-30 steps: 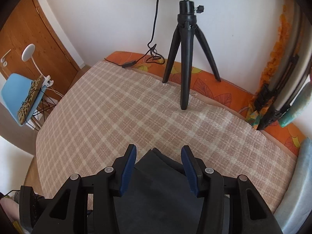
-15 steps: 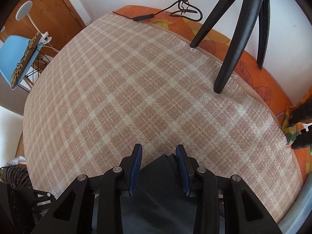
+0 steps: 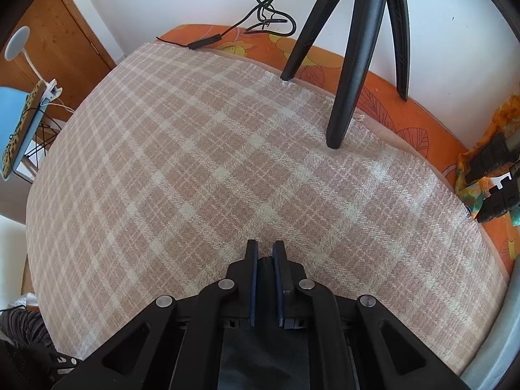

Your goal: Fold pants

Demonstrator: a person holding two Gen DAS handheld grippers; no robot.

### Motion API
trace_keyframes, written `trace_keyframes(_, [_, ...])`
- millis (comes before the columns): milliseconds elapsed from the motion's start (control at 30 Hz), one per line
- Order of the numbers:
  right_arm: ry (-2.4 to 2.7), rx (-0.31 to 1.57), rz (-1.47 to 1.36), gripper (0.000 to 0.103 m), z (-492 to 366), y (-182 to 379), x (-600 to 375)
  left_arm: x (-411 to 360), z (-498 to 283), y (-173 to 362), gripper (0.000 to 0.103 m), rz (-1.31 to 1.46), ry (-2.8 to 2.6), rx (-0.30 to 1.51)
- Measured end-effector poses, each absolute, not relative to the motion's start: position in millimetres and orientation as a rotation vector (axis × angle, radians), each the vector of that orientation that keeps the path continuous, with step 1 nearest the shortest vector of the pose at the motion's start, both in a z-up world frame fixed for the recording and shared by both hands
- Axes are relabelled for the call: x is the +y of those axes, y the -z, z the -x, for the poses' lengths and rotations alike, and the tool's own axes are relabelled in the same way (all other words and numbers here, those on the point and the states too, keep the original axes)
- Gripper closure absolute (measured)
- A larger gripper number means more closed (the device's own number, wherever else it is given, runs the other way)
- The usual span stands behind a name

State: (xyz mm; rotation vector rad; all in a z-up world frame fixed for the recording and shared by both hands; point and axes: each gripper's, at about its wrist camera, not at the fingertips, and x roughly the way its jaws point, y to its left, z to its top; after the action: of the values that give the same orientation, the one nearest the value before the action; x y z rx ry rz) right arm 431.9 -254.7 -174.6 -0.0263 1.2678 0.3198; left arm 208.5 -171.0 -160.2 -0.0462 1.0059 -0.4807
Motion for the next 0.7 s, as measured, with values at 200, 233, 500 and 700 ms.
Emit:
trace_keyframes(200, [-0.134, 1.111, -0.065, 0.077, -415.7, 139.0, -281.5, -162.6, -202.2, 151.6, 0.096, 0.043, 0.468, 1.004])
trace_keyframes(233, [-0.099, 1.074, -0.041, 0.072, -406.3, 129.2, -281.9, -160.9, -202.1, 148.6, 0.096, 0.044, 0.463, 0.997])
trace_keyframes(500, [0.012, 0.933, -0.067, 0.048, -321.4, 70.5, -283.9, -142.3, -208.1, 119.2, 0.095, 0.096, 0.424, 0.922])
trace_keyframes(700, [0.061, 0.874, -0.060, 0.039, -263.9, 44.0, -273.3, -135.4, -216.7, 104.7, 0.095, 0.122, 0.431, 0.890])
